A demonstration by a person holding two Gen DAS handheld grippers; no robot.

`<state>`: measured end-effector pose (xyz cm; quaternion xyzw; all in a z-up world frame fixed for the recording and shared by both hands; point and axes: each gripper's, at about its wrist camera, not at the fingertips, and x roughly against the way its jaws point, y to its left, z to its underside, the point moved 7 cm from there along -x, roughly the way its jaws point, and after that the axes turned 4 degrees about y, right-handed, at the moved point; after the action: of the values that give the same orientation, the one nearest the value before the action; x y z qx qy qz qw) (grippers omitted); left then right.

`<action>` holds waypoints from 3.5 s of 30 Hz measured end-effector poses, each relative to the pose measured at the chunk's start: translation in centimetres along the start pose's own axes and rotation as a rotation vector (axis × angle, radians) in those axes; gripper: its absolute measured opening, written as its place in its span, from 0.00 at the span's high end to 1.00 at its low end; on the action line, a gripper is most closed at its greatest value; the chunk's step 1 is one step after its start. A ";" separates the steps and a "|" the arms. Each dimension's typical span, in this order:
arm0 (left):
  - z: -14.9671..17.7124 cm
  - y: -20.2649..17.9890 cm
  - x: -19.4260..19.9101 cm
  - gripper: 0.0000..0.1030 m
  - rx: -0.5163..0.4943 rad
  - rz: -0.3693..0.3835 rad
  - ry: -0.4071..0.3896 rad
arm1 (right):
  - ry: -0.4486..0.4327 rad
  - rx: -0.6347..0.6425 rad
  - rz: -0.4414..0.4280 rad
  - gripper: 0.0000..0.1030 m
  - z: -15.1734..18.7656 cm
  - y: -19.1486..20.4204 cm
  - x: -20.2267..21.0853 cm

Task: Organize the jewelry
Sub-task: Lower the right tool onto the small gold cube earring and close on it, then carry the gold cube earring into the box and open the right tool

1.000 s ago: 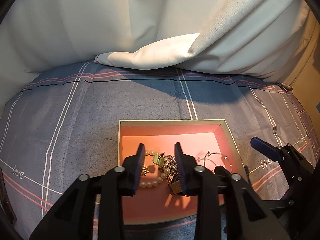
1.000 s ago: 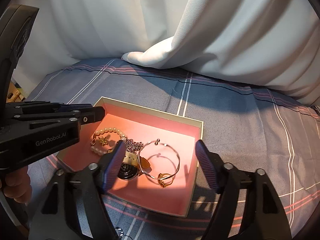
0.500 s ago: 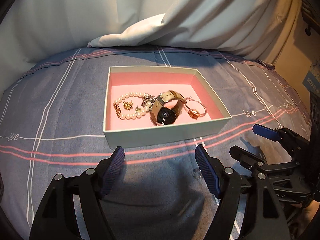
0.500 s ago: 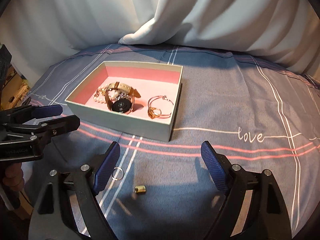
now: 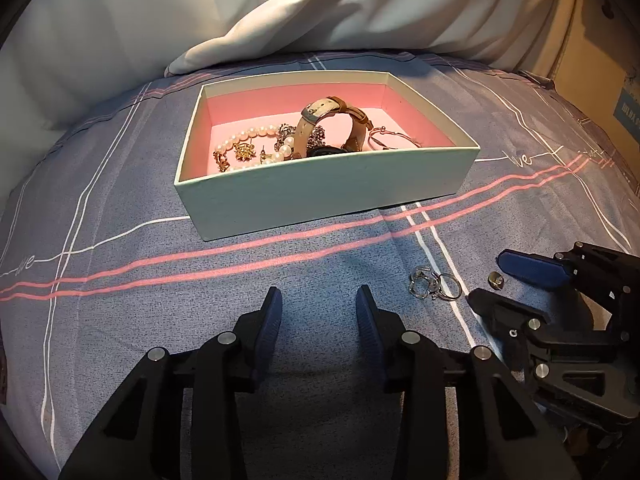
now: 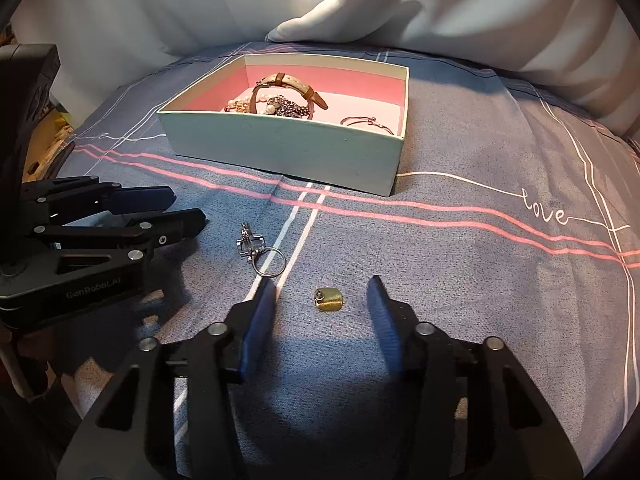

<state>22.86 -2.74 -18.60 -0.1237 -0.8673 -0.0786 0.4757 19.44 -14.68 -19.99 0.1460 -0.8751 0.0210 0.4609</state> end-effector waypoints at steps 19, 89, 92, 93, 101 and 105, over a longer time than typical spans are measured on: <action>-0.6 0.4 0.7 0.84 0.032 0.025 -0.001 | -0.030 0.009 -0.004 0.86 -1.4 0.5 1.3; -13.8 3.1 0.2 0.84 0.120 -0.027 -0.066 | -0.110 0.058 0.017 0.86 -15.2 -0.2 -1.3; -13.6 3.2 0.1 0.84 0.123 -0.029 -0.061 | -0.106 0.059 0.015 0.86 -15.2 -0.2 -1.4; -13.6 3.2 0.1 0.84 0.124 -0.028 -0.061 | -0.104 0.061 0.015 0.86 -15.2 -0.1 -1.5; -13.5 3.6 0.6 0.29 0.157 0.009 -0.056 | -0.095 0.043 0.106 0.50 -15.0 -1.0 -1.4; -13.2 3.8 3.0 0.10 0.179 0.051 -0.133 | -0.159 0.036 0.147 0.14 -14.3 -1.8 0.7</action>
<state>32.99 -2.02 -8.91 -0.1080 -0.8971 0.0196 0.4280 30.99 -14.09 -11.40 0.0910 -0.9168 0.0589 0.3844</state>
